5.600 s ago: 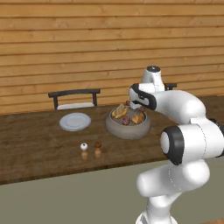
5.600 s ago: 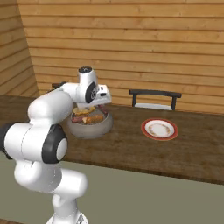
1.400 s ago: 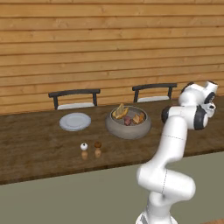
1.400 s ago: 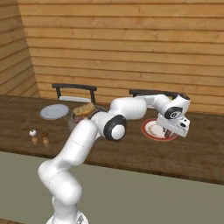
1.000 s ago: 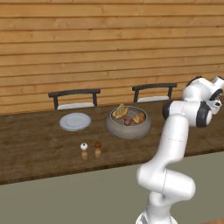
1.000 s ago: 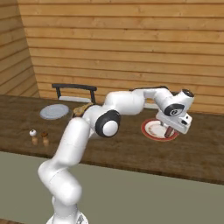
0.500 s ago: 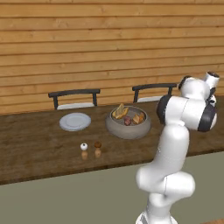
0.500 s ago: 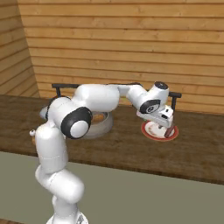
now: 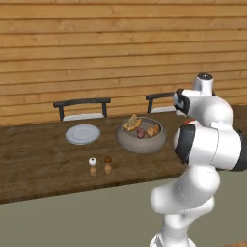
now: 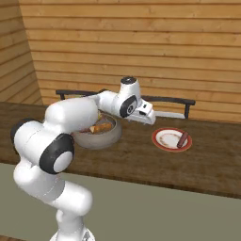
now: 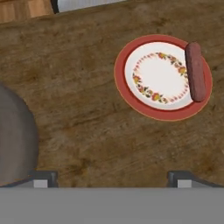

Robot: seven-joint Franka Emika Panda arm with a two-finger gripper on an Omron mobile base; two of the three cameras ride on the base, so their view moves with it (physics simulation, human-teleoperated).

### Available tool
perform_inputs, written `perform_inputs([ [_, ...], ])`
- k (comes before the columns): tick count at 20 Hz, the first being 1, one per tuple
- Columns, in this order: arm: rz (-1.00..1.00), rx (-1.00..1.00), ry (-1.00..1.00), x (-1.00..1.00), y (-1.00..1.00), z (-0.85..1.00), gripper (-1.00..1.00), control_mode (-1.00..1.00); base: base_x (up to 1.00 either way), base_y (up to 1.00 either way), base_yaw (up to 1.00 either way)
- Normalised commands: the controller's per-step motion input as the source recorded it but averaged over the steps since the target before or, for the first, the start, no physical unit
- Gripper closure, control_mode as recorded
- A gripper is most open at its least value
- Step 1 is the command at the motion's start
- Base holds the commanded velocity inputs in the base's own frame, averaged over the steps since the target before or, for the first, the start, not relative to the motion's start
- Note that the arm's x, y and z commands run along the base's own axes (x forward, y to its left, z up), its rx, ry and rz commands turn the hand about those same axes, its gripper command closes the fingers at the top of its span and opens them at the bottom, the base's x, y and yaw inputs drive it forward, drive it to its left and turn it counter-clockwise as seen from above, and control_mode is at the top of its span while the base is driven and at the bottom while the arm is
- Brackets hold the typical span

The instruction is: Place one bun and one sausage from the bowl on each plate.

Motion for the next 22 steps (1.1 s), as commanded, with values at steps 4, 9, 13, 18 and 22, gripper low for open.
perform_inputs([
  [4, -0.03, 0.0, 0.07, -0.03, 1.0, 0.53, -1.0, -1.0, 0.0, 0.0, 0.0],
  [9, -0.04, 0.0, 0.11, 0.0, 1.0, 0.38, -1.0, -1.0, 0.0, 0.0, 0.0],
  [13, -0.03, 0.0, 0.12, 0.06, 1.0, 0.04, -1.0, -1.0, 0.0, 0.0, 0.0],
  [18, -0.03, 0.03, 0.1, 0.32, 0.95, -0.13, -1.0, -1.0, 0.0, 0.0, 0.0],
  [22, -0.04, 0.12, 0.05, 0.39, 0.64, -0.28, -1.0, -1.0, 0.0, 0.0, 0.0],
])
